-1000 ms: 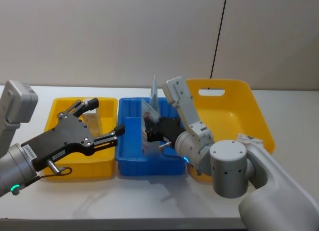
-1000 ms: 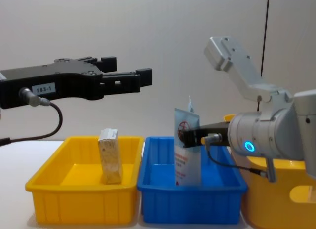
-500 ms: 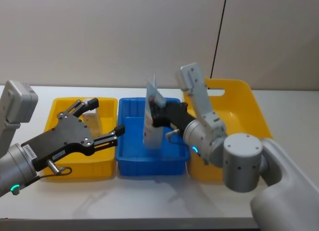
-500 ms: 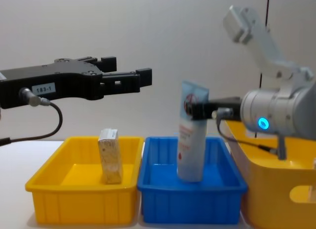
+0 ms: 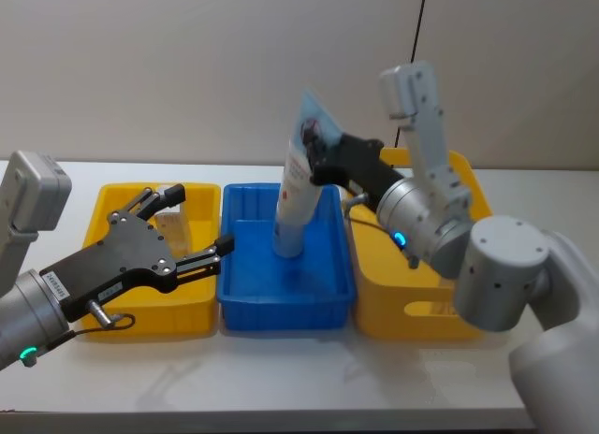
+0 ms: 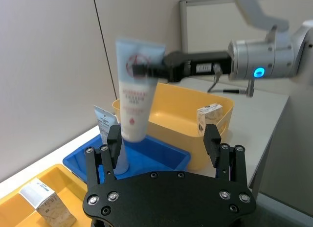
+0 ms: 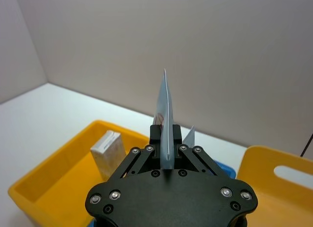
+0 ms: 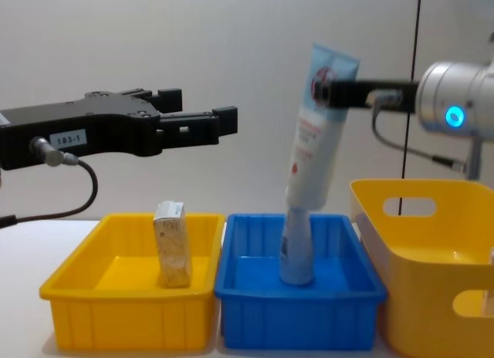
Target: Bimanual collaborative sorting of washing and personal care products
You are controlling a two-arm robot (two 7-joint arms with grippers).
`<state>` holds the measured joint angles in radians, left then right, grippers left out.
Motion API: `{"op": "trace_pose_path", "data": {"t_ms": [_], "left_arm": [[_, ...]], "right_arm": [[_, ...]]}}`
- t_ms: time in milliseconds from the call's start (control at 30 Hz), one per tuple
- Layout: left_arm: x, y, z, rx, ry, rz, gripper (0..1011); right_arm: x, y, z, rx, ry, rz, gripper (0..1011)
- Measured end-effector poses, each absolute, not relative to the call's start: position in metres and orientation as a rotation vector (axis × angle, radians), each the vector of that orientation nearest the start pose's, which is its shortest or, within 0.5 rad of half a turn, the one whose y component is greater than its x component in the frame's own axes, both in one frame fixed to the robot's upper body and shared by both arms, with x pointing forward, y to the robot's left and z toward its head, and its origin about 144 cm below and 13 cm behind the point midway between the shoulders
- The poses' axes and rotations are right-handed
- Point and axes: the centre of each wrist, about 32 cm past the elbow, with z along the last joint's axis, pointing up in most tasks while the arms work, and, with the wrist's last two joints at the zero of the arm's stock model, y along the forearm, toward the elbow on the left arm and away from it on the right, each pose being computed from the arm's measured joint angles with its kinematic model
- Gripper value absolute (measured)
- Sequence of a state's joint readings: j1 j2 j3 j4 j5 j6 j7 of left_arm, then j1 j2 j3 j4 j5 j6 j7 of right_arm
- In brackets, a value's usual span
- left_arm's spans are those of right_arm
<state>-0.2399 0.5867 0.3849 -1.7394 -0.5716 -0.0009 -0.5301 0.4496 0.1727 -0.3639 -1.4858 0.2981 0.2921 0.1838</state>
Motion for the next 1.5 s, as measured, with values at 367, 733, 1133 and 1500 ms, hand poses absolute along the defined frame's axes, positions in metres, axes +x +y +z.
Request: {"op": "trace_pose_path", "data": {"t_ms": [367,733,1133,1500], "left_arm": [[0.489,0.261,1.249,-0.056,-0.162,0.626,1001],[0.489,0.261,1.249,-0.056,-0.162,0.626,1001],[0.489,0.261,1.249,-0.056,-0.162,0.626,1001],[0.489,0.261,1.249,-0.056,-0.162,0.626,1001]], "right_arm": [[0.552,-0.189,1.296,0.078,-0.029,-1.057,97],[0.553,-0.21,1.31,0.101,-0.065,-1.132,97],[0.56,-0.229,1.304,0.04,-0.101,-1.208,97],[0.57,-0.241,1.291,-0.03,-0.108,-1.264,97]]}}
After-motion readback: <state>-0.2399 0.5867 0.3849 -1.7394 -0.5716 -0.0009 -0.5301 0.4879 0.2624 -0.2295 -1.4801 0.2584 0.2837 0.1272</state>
